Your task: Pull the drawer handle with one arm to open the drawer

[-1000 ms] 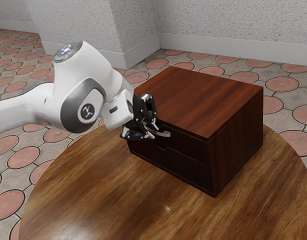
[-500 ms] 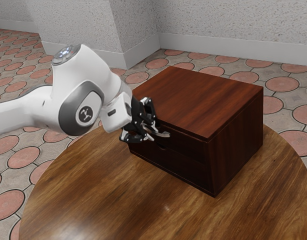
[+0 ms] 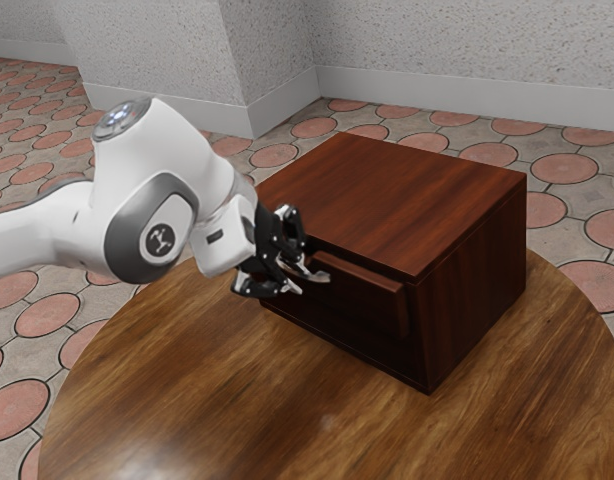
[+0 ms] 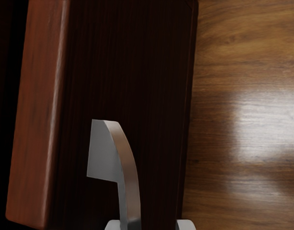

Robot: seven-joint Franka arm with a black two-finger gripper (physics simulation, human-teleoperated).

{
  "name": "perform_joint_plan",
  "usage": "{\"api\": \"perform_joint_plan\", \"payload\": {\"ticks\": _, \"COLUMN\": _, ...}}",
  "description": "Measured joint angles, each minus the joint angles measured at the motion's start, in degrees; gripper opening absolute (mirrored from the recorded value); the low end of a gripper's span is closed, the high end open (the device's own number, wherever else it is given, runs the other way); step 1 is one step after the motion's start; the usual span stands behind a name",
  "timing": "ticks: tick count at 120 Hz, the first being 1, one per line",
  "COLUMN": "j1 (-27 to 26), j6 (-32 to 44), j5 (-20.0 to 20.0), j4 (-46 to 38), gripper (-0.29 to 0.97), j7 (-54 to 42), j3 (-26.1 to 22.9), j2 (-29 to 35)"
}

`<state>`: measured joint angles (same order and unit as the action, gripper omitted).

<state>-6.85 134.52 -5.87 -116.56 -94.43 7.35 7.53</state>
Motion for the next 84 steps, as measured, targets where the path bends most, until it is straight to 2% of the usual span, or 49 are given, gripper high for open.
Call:
{"api": "perform_joint_plan", "payload": {"ticks": 6, "j1": 0.0, "j6": 0.1, "j5": 0.0, "j4": -0.4, "gripper": 0.03, "j7": 0.0, "j3": 0.0, "j2": 0.3}}
{"api": "perform_joint_plan", "payload": {"ticks": 22, "j1": 0.2, "j6": 0.1, "j5": 0.1, "j4": -1.9, "gripper": 0.1, "j7": 0.1, "j3": -0.2, "j2": 1.5}}
{"api": "perform_joint_plan", "payload": {"ticks": 64, "j1": 0.2, "j6": 0.3, "j5": 0.2, "j4": -3.9, "gripper": 0.15, "j7": 0.4, "j3": -0.7, "j2": 3.4}}
{"api": "perform_joint_plan", "payload": {"ticks": 84, "j1": 0.0, "j6": 0.1, "j5": 0.0, "j4": -4.4, "gripper": 0.04, "j7": 0.5, "j3": -0.7, "j2": 4.5}}
